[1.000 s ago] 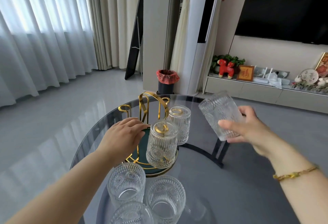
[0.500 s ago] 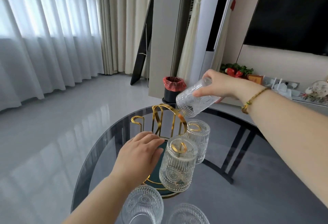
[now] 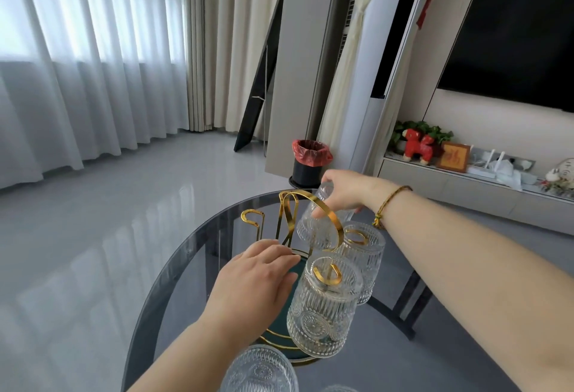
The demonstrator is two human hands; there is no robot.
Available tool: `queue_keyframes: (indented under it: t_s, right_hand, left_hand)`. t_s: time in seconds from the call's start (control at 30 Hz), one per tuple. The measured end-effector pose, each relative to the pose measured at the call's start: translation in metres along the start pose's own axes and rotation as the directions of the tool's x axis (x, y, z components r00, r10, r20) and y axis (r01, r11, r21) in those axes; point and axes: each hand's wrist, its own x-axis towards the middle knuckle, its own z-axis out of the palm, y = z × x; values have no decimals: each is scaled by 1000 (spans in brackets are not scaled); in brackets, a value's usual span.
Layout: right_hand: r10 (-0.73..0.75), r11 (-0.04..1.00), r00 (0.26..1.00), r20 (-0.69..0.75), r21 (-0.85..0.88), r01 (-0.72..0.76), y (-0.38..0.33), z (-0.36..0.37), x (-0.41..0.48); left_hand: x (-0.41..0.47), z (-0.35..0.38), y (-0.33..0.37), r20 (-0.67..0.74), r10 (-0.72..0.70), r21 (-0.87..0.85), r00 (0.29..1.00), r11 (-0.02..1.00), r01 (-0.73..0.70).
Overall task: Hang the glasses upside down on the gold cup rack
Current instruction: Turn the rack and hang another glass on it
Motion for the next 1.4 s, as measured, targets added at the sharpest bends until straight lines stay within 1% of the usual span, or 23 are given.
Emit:
queue_keyframes:
  t_s: [0.1, 0.2, 0.33, 0.5, 0.57, 0.63, 0.7, 0.8, 0.93, 0.97, 1.03, 1.1, 1.13, 1.17, 1.2, 1.23, 1.27, 1.3, 1.33, 1.4]
  right_hand:
    - [16, 1000, 1000, 18, 6, -16, 1, 11, 2]
    - [18, 1000, 1000, 24, -24, -17, 2, 17, 2]
    - [-2, 998, 1000, -16, -62, 1, 8, 20, 5]
    - [-2, 991, 1000, -21, -133, 0, 12, 25, 8]
    - [-2, 990, 999, -38, -141, -4, 12, 26, 8]
    - [2, 990, 998, -69, -138, -11, 11, 26, 5]
    - [8, 995, 993, -114, -95, -19, 11, 24, -2]
    - [12, 1000, 974, -226, -25, -19, 12, 19, -24]
    - [32, 992, 894, -447, 126, 28, 22, 30, -74]
    - [36, 984, 881, -471, 169, 49, 27, 38, -90]
    - [62, 962, 890, -452, 264, 67, 39, 59, -120]
    - [117, 906, 902, -416, 417, 75, 51, 87, -150]
    - [160, 846, 898, -410, 525, 89, 55, 101, -164]
    - [212, 756, 894, -394, 646, 106, 57, 116, -177]
    - [260, 642, 898, -356, 758, 115, 58, 134, -188]
    - [289, 535, 909, -301, 838, 107, 58, 152, -199]
    - [296, 454, 924, -244, 887, 89, 57, 170, -209]
    - [279, 407, 942, -190, 911, 63, 55, 188, -219]
    - [244, 387, 960, -138, 922, 34, 52, 201, -229]
    - [160, 407, 984, -84, 913, 12, 46, 219, -242]
  left_hand:
    - [1, 0, 0, -1, -3, 3, 1000, 1000, 3]
    - [0, 2, -1, -4, 0, 8, 1000, 1000, 0]
    - [1, 3, -1, 5, -15, 6, 1000, 1000, 15]
    - [1, 6, -1, -14, -5, -38, 1000, 999, 4]
    - [2, 5, -2, -6, -11, -40, 1000, 999, 11]
    - [3, 3, -1, 38, -51, -69, 998, 996, 53]
    - [4, 6, -4, 94, -99, -128, 991, 985, 111]
    - [5, 11, -6, 110, -103, -126, 989, 985, 117]
    - [4, 10, -4, 152, -127, -109, 980, 984, 144]
    - [5, 9, -4, 161, -127, -94, 979, 985, 143]
    - [8, 5, -3, 191, -119, -74, 974, 988, 135]
    - [9, 2, -2, 223, -118, -47, 968, 990, 132]
    - [11, 1, -2, 230, -122, -32, 965, 991, 133]
    - [12, 0, -1, 238, -128, -19, 963, 990, 137]
    - [11, 0, 0, 247, -135, -11, 959, 990, 142]
    - [11, -1, 2, 257, -140, -1, 956, 989, 145]
    - [10, -2, 3, 268, -141, 8, 953, 989, 145]
    - [9, -3, 5, 284, -146, 17, 948, 989, 148]
    - [8, -4, 6, 295, -155, 25, 943, 988, 154]
    - [7, -6, 8, 309, -176, 40, 935, 984, 172]
